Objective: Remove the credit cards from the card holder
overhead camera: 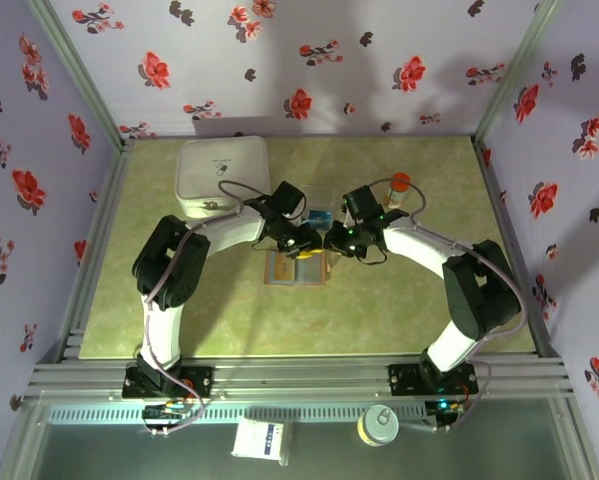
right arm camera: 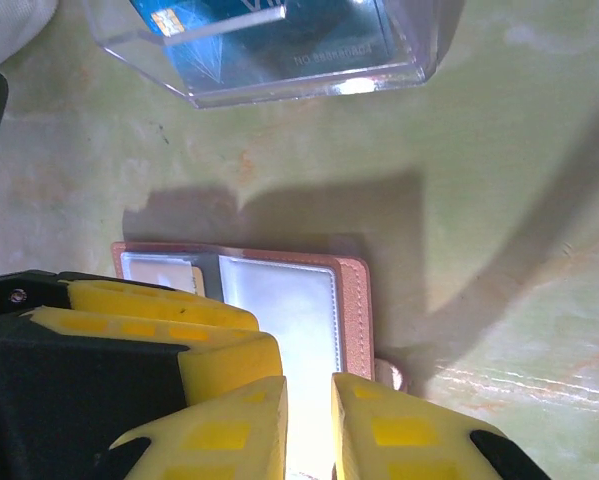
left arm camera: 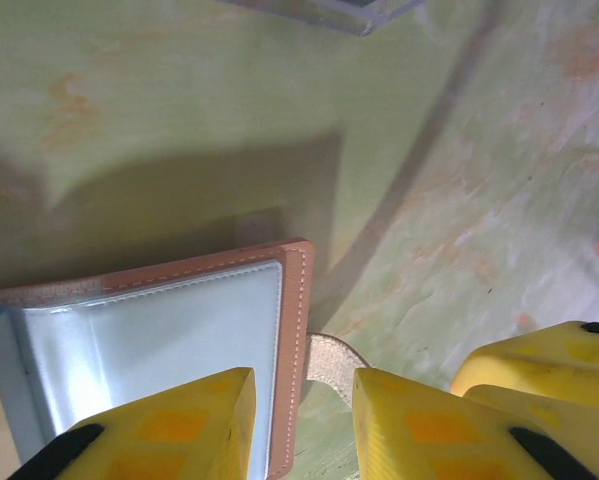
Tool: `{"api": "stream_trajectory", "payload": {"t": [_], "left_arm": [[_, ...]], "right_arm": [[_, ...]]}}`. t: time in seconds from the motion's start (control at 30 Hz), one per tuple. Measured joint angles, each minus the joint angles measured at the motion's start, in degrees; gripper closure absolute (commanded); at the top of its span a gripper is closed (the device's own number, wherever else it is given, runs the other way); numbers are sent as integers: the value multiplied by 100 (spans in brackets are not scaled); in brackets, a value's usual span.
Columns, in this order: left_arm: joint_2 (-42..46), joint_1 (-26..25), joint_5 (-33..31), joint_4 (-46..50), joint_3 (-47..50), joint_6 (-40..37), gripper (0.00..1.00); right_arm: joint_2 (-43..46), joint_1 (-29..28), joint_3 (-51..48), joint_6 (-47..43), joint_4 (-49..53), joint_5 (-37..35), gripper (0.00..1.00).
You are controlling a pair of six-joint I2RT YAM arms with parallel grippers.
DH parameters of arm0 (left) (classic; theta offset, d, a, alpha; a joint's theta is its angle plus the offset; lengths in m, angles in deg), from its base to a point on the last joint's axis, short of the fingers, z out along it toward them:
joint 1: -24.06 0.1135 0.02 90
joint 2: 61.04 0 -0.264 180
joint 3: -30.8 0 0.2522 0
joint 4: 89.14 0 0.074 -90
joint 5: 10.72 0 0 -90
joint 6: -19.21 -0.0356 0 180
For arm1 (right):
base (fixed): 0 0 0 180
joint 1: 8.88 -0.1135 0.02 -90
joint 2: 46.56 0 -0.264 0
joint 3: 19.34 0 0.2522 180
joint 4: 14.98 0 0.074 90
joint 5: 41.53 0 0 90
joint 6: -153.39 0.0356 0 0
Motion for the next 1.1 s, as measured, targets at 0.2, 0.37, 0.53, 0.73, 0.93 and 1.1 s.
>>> {"api": "stream_trajectory", "payload": {"t": [0.2, 0.37, 0.53, 0.73, 0.93, 1.1], "left_arm": [[125, 122, -9, 35, 127, -151, 73], [754, 409, -39, 83, 750, -352, 75], [1292, 796, -94, 79, 1366, -496, 77], [1405, 1019, -133, 76, 1731, -592, 80], [1405, 1036, -136, 76, 1803, -638, 84], [1377, 1060, -170, 74, 1814, -688, 90]], "right_arm": [[0, -11, 76, 26, 28, 44, 79], [0, -151, 76, 116, -4, 37, 80], [-26, -470, 114, 227, -31, 37, 80], [-304, -789, 352, 315, -50, 39, 80], [-605, -944, 459, 374, -120, 96, 80], [-828, -981, 492, 428, -267, 223, 80]]}}
